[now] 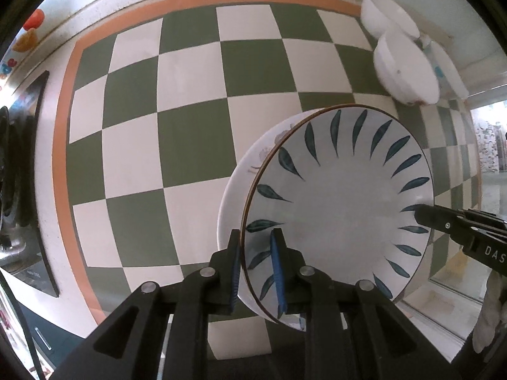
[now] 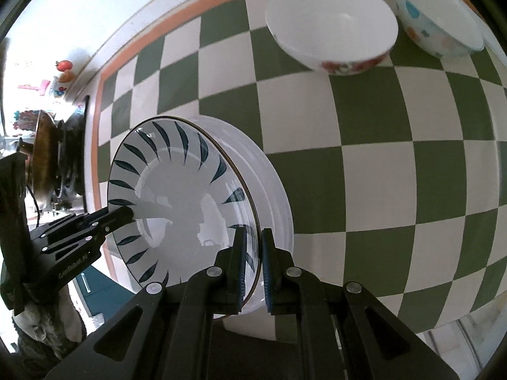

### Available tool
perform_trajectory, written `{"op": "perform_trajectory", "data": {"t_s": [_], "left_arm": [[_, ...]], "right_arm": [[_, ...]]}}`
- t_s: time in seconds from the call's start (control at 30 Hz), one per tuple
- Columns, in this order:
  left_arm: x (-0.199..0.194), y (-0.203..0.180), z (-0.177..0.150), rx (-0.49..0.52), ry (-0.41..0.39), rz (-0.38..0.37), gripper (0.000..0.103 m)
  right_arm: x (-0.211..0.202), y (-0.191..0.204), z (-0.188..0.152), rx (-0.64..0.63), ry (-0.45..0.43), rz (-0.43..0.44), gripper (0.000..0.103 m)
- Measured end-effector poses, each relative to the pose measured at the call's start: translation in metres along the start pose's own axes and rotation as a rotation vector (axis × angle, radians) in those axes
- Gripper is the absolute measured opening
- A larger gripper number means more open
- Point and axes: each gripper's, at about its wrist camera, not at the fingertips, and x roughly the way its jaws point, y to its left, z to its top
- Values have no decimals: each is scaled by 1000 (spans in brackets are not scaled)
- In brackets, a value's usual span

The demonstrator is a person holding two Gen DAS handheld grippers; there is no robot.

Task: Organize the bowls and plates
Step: 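Carry the blue-leaf plate with both grippers and lower it onto the plate stack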

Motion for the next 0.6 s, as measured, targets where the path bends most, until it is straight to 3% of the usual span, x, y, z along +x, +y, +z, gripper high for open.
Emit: {"op": "perform_trajectory", "data": {"t_s": [0.6], "left_arm": [[18,-6,-13,-79,5,57,16]], "right_arm": [[29,5,15,-86,34,-26,11]]}}
